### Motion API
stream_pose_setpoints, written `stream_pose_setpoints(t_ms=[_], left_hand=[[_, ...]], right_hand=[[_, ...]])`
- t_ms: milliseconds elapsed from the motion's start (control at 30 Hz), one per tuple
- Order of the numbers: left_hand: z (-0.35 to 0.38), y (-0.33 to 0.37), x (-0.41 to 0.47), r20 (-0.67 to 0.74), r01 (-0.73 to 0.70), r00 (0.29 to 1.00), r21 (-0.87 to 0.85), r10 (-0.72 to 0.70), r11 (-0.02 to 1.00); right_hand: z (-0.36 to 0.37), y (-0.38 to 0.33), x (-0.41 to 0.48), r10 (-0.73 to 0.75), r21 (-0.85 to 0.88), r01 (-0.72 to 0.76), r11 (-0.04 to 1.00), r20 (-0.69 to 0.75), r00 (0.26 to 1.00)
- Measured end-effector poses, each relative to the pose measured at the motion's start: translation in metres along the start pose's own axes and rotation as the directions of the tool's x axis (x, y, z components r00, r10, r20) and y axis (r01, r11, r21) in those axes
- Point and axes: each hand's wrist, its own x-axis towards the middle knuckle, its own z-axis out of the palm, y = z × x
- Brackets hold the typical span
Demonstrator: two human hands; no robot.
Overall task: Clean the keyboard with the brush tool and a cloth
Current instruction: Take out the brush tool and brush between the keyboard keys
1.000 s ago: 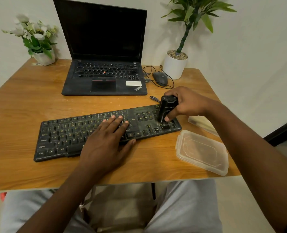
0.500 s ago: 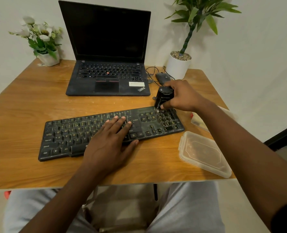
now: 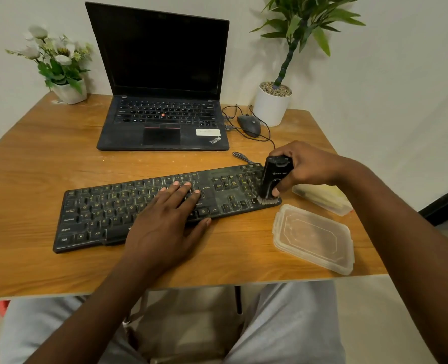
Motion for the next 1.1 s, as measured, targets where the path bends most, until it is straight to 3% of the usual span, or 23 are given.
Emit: stream_pose_setpoints(t_ms=[333, 467, 667, 767, 900, 1100], left_hand=[[-0.001, 0.000, 0.001, 0.009, 0.004, 1.000, 0.022, -0.004, 1.000], [-0.001, 0.000, 0.000, 0.008, 0.006, 1.000, 0.025, -0.007, 1.000], [0.000, 0.000, 0.000, 0.004, 0.002, 1.000, 0.016, -0.002, 1.000], [-0.001, 0.001, 0.000, -0.002, -0.005, 1.000, 0.013, 0.005, 1.000], [-0.001, 0.001, 0.000, 0.000, -0.003, 1.000, 0.015, 0.003, 1.000], [0.000, 0.001, 0.000, -0.002, -0.001, 1.000, 0.018, 0.001, 1.000]], right_hand=[[0.013, -0.008, 0.041, -0.032, -0.132, -0.019, 0.991, -0.376, 0.926], [0.020, -0.018, 0.045, -0.048, -0.103, 0.016, 0.995, -0.325, 0.944], [0.017, -0.018, 0.023, -0.038, 0.034, 0.040, 0.999, -0.060, 0.997], [0.008, -0.007, 0.008, -0.026, 0.006, 0.026, 1.000, -0.021, 0.999], [-0.001, 0.007, 0.003, 0.059, 0.014, -0.058, 0.998, -0.100, 0.993], [0.002, 0.006, 0.031, 0.073, -0.093, -0.118, 0.989, -0.389, 0.918]])
